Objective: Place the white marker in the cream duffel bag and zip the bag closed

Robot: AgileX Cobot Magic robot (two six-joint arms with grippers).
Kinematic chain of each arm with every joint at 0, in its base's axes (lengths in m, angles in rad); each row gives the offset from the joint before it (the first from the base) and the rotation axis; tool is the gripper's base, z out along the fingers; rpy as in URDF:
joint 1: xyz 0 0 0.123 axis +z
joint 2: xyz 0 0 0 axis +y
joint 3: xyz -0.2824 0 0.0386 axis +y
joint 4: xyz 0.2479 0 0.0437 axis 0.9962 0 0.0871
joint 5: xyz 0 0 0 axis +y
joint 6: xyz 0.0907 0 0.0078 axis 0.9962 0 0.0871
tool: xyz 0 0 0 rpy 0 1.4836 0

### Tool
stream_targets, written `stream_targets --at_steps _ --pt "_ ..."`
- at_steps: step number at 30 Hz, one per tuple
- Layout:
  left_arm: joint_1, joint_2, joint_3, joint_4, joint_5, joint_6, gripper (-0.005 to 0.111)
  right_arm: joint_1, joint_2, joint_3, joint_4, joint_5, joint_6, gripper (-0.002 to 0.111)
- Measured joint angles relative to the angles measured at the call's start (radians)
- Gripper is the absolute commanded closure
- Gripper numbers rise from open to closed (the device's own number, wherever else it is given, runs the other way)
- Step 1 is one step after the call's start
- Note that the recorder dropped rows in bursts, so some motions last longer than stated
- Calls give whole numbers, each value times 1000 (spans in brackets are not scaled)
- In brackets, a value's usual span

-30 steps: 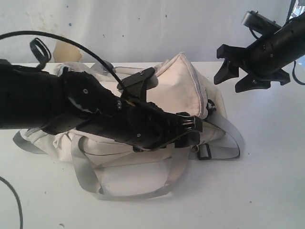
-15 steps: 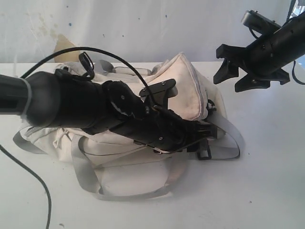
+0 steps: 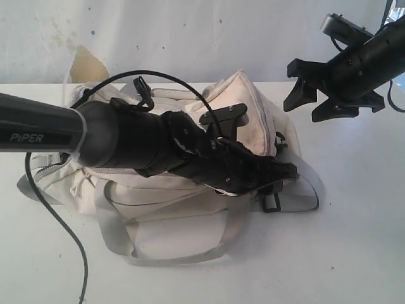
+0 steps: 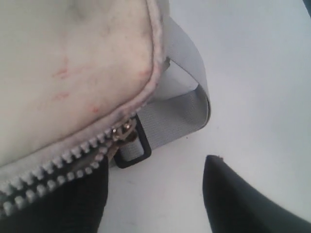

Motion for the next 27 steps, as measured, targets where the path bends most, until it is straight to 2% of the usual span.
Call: stream_targets --at_steps 7,13,20,27 --pt "0 45 -5 0 -25 84 46 0 0 0 0 -10 -2 53" --pt "-2 54 -29 0 -90 90 46 0 0 0 0 -11 -2 53" --pt "-37 63 -43 9 -100 93 46 0 0 0 0 -21 -2 53" --pt "-40 108 -48 9 -145 97 46 0 0 0 0 -31 -2 53"
